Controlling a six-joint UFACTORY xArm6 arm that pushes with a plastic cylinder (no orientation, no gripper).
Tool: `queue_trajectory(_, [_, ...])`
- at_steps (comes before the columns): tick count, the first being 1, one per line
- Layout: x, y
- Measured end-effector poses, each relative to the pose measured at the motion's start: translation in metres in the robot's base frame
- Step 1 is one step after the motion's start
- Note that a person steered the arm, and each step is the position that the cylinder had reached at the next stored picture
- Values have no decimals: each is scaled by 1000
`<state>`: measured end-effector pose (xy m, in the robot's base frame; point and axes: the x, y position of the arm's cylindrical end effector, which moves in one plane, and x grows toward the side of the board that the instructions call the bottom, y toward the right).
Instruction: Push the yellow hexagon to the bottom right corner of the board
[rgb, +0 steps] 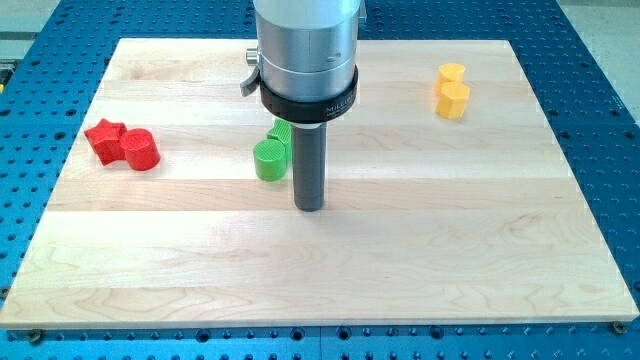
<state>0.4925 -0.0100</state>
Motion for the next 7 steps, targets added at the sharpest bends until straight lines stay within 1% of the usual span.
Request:
queue_trajectory(2, [0,1])
queue_trajectory(3, [-10,5])
queue_trajectory(4, [-70,53])
queue_trajectory(5, [-138,71])
queue_trajectory(6, [-208,124])
queue_trajectory(7, [-236,197])
